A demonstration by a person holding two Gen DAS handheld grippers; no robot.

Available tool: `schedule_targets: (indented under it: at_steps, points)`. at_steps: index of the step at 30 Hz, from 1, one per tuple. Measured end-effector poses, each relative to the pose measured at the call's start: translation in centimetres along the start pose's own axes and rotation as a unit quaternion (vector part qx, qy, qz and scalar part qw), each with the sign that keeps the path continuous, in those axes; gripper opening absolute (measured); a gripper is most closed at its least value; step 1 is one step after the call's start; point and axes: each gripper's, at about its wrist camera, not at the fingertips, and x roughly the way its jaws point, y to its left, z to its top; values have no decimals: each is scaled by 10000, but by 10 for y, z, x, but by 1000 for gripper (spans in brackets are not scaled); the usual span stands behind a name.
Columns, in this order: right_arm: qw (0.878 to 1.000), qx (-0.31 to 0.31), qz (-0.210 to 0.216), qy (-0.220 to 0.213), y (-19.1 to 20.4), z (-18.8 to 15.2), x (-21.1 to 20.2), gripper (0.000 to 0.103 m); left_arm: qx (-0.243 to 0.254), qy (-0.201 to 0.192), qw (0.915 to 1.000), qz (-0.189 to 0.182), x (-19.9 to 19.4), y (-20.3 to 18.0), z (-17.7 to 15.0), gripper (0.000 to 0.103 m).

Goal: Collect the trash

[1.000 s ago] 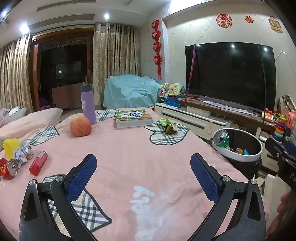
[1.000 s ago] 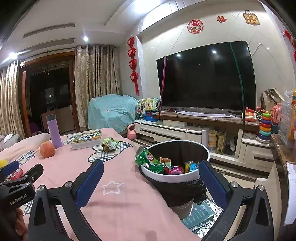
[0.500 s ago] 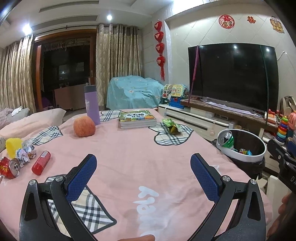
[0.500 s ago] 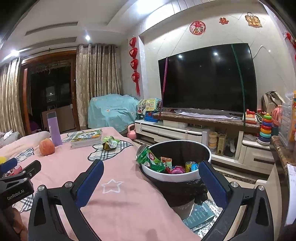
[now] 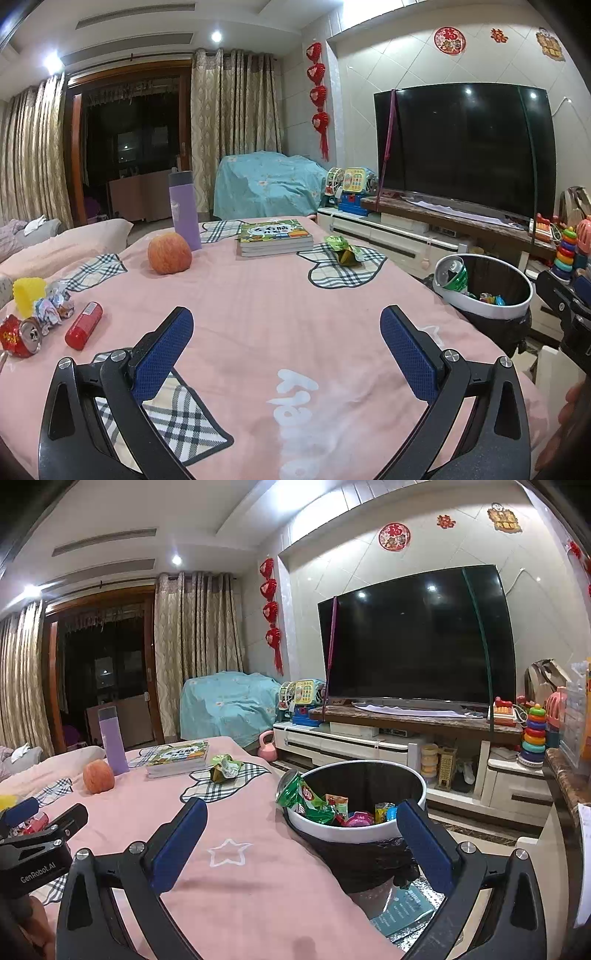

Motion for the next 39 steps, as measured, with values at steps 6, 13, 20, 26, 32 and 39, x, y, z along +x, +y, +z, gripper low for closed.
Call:
schedule_targets:
  at_steps: [6, 13, 20, 26, 32, 39]
  points:
    - [10000, 14, 30, 3, -1, -1, 0, 103, 2, 27, 10000, -40, 0, 0, -1, 103]
    - [10000, 2, 44, 3, -1, 0, 1, 103, -10, 36, 10000, -52, 1, 1, -2, 103]
    - [10000, -20, 68, -22, 0, 0, 0, 103, -15, 30, 10000, -48, 1, 2, -2, 103]
    - [10000, -25, 69, -31, 1, 0, 0, 103, -13, 31, 10000, -58, 1, 2, -2, 103]
    - [10000, -23, 75, -36, 1, 1, 0, 103, -18, 32, 10000, -69, 1, 2, -3, 103]
    - [9999, -26, 89, -42, 1, 1, -1, 103, -13, 32, 10000, -80, 1, 2, -3, 103]
